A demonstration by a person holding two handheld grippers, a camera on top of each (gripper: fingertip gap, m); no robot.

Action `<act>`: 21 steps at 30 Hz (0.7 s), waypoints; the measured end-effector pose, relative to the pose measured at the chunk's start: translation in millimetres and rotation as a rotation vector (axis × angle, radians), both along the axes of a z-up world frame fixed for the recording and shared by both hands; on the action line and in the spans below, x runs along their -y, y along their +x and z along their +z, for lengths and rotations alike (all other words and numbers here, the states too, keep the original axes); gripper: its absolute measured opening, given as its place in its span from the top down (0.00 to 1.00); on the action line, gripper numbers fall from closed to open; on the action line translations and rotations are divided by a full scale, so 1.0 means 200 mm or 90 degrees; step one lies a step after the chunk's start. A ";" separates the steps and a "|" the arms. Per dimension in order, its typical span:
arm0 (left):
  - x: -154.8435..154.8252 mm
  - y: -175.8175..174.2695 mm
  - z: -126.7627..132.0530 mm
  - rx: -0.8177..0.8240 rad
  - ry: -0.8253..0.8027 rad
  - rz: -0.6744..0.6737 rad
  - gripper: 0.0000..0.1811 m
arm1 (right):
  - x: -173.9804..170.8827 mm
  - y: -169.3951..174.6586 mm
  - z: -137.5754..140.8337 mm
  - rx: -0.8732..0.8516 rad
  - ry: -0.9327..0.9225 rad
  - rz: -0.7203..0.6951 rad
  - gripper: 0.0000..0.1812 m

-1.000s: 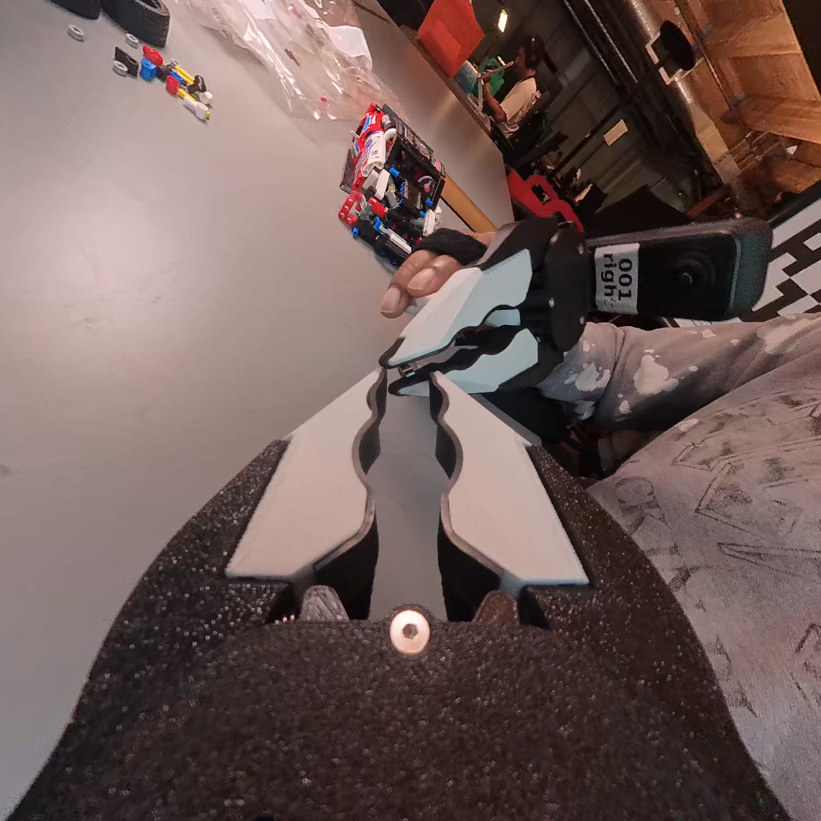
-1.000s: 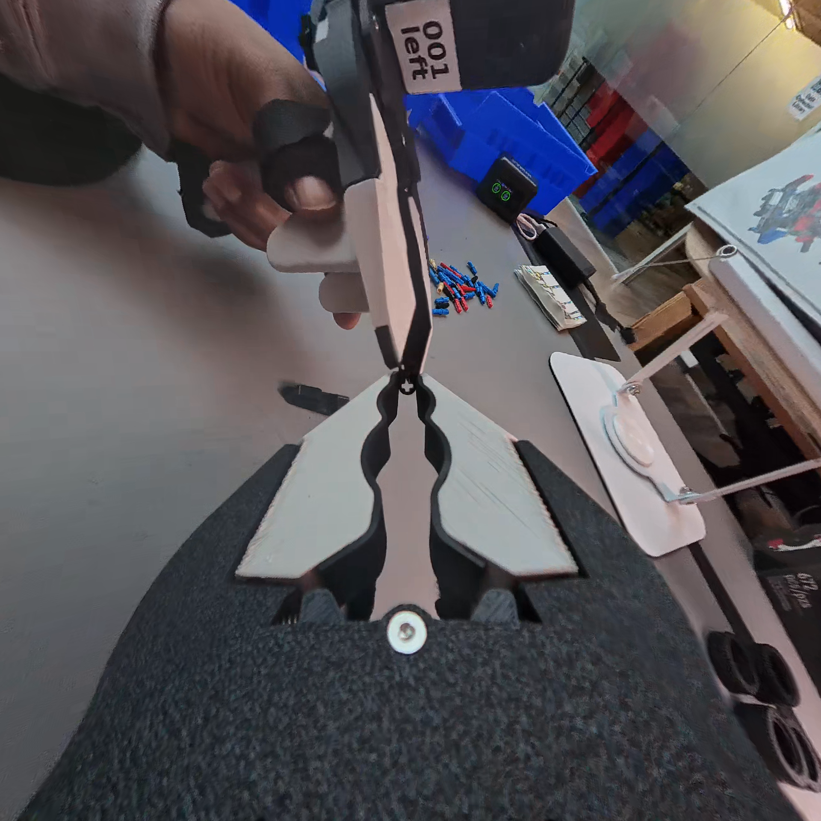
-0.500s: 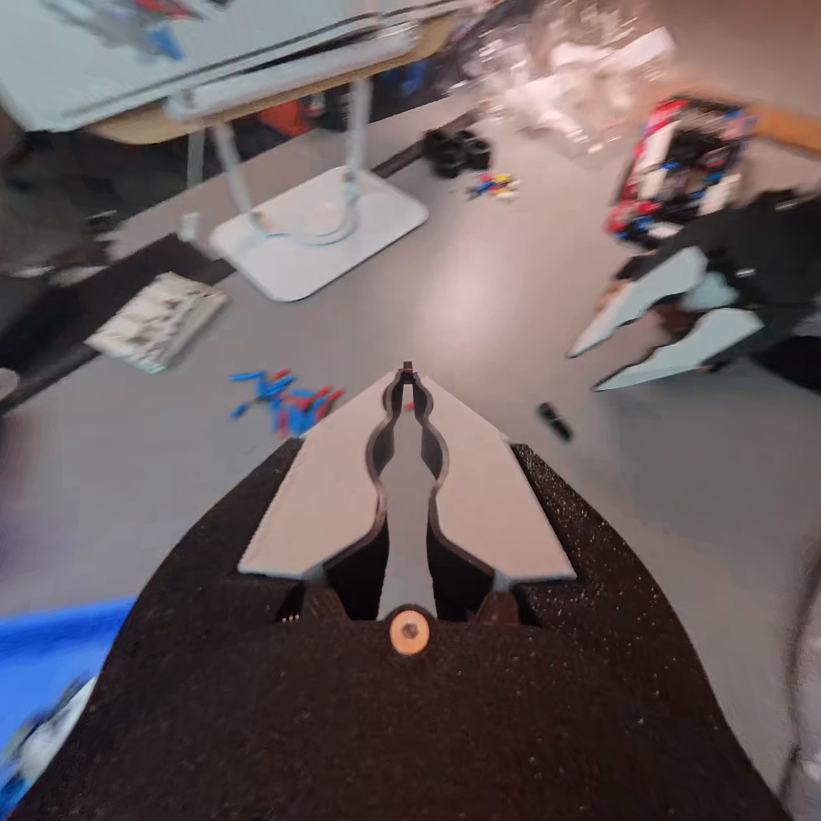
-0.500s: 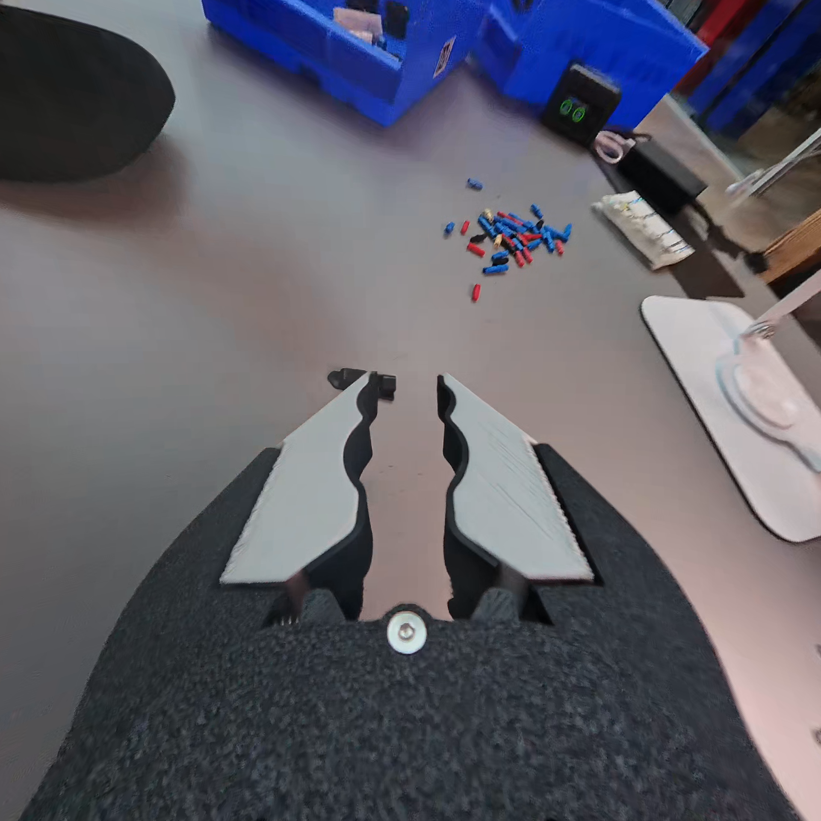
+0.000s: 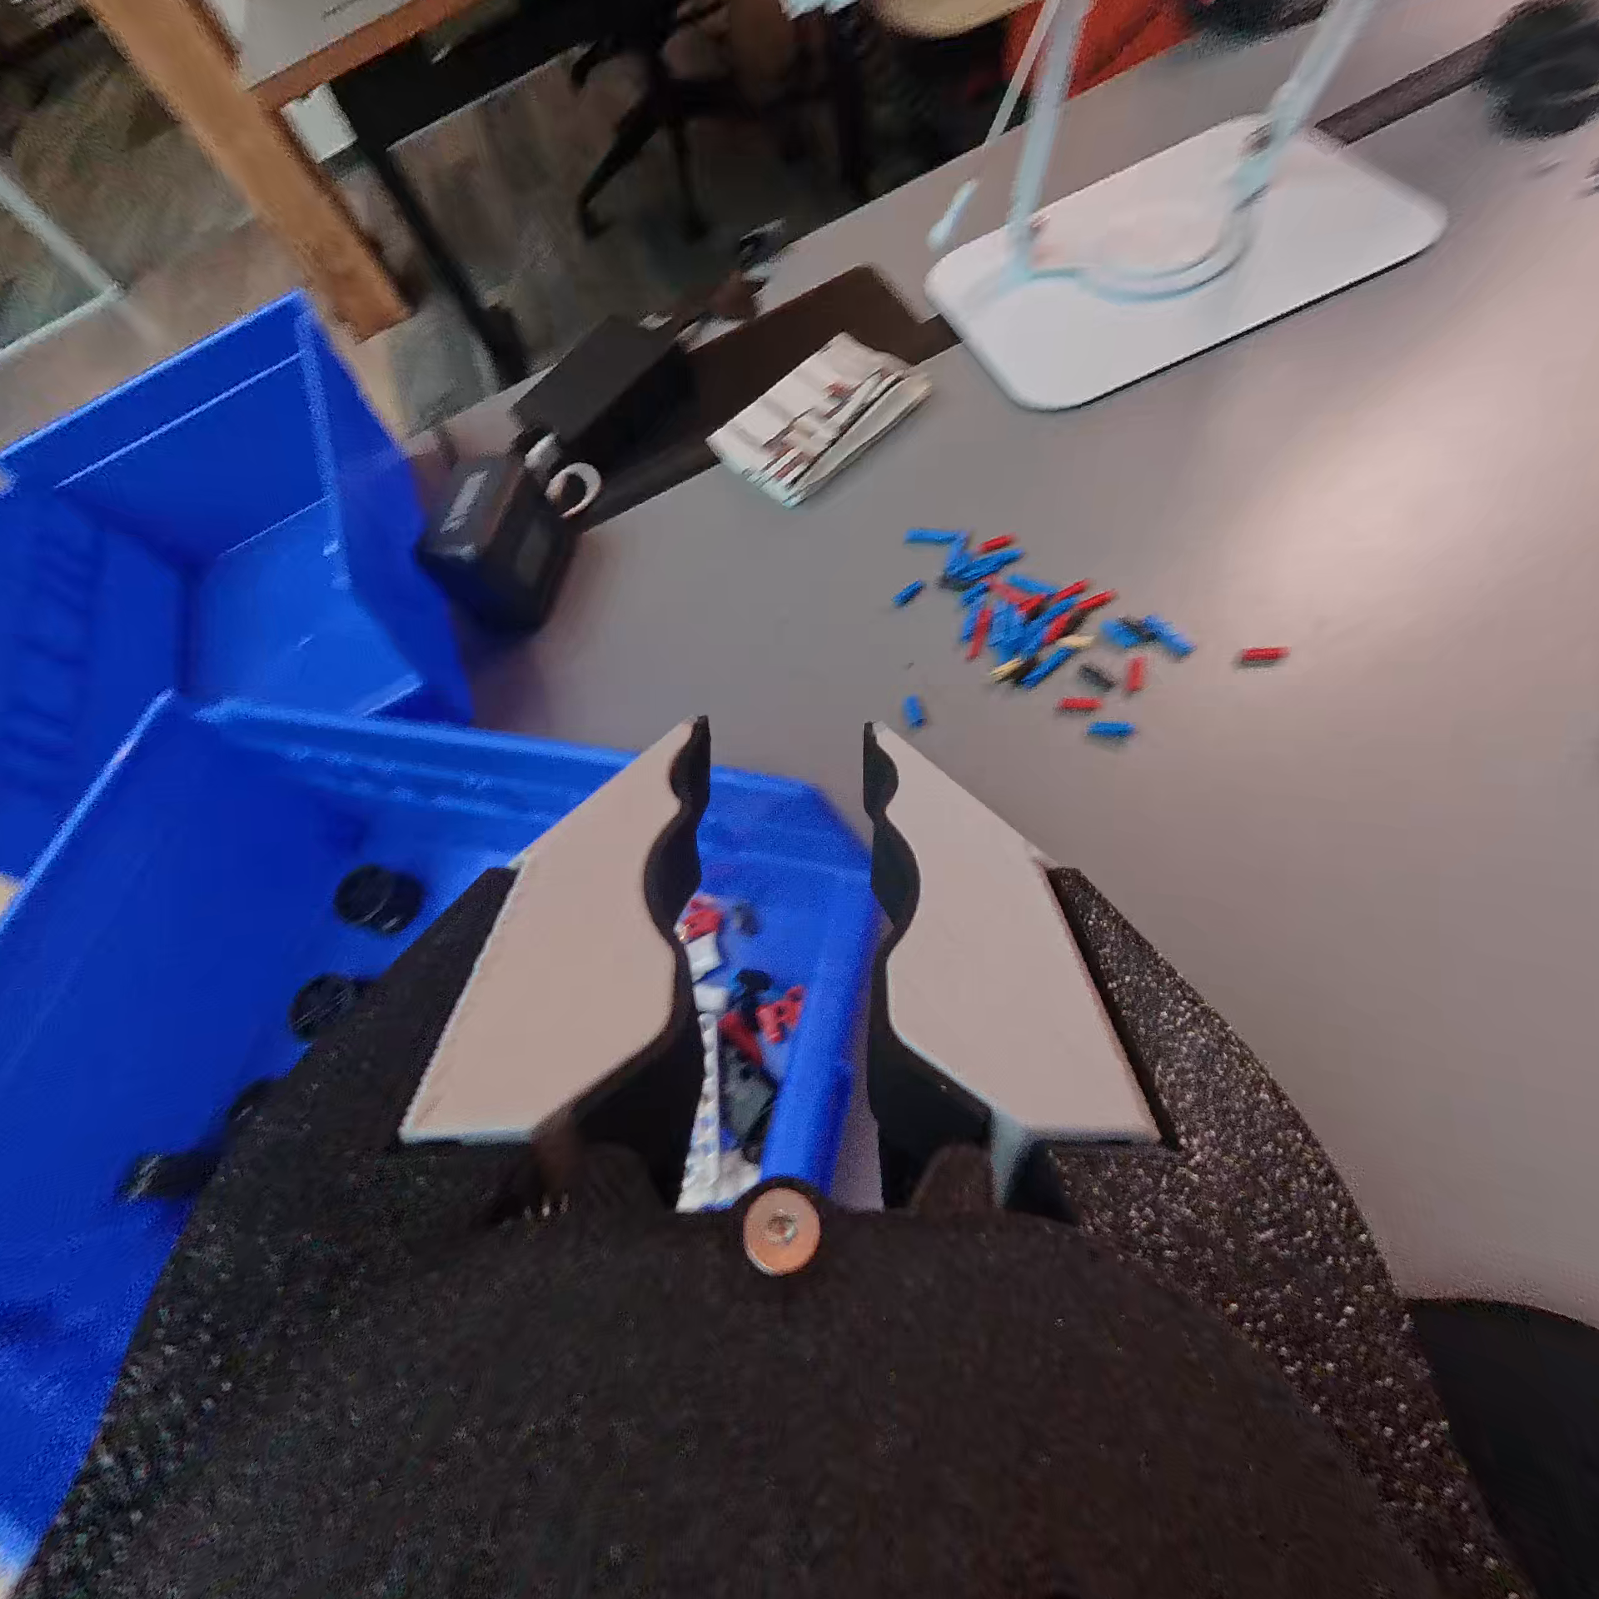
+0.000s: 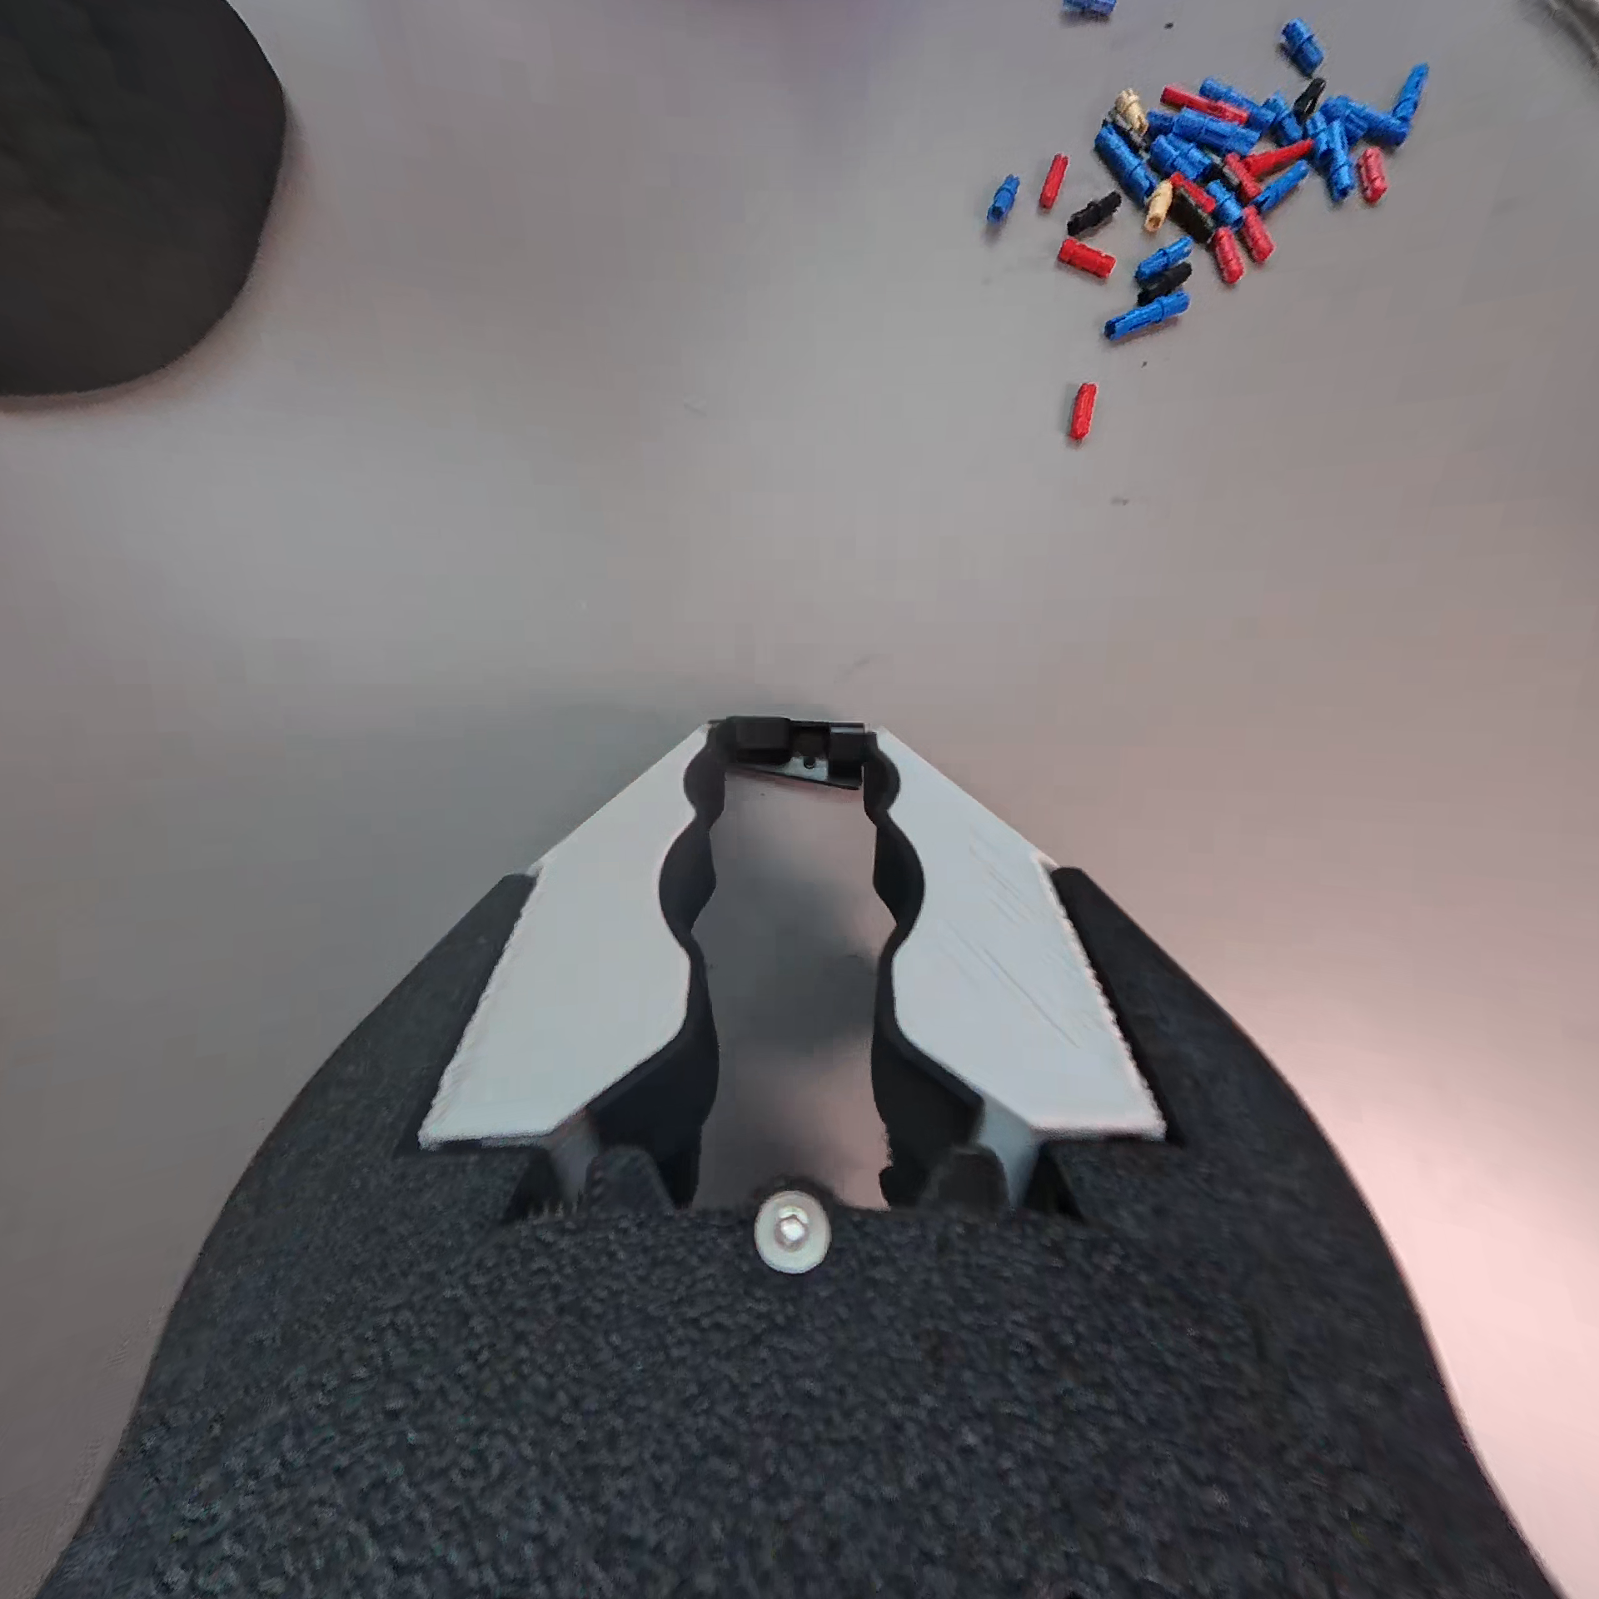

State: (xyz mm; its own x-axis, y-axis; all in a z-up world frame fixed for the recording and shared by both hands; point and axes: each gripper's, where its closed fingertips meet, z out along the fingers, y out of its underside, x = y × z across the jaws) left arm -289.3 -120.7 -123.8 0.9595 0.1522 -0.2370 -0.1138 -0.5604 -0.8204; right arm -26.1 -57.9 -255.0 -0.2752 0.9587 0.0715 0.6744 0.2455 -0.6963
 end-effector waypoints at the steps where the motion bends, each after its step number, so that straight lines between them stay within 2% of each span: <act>1: -0.05 0.12 0.02 0.036 0.027 -0.057 0.82 | -0.01 -0.01 0.03 -0.033 0.018 0.004 0.83; 5: -0.16 0.79 0.00 0.341 0.062 -0.358 0.82 | 0.02 -0.04 0.26 -0.224 0.091 0.044 0.83; 8: -0.19 1.13 -0.09 0.522 0.015 -0.465 0.84 | 0.09 -0.03 0.45 -0.355 0.129 0.070 0.83; 10: -0.19 1.29 -0.09 0.642 -0.005 -0.522 0.87 | 0.10 -0.02 0.51 -0.382 0.157 0.072 0.83; 12: -0.20 1.37 -0.07 0.713 -0.007 -0.548 0.93 | 0.12 -0.01 0.52 -0.389 0.176 0.080 0.83; 15: -0.23 1.37 -0.09 0.695 -0.013 -0.540 1.00 | 0.11 0.01 0.54 -0.404 0.174 0.068 0.83; 17: -0.26 1.33 -0.12 0.666 -0.020 -0.495 0.86 | 0.11 0.02 0.56 -0.419 0.160 0.061 0.83; 21: -0.23 1.35 -0.07 0.740 -0.007 -0.520 0.87 | 0.11 0.01 0.57 -0.423 0.171 0.063 0.83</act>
State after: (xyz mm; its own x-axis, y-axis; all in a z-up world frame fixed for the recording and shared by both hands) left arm -19.0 -74.0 -137.1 0.4218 -0.5278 0.7372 0.3219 -0.6729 -0.6660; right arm -23.2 -80.0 -140.4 -0.1763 0.8571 0.4841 0.0954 0.5044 -0.8582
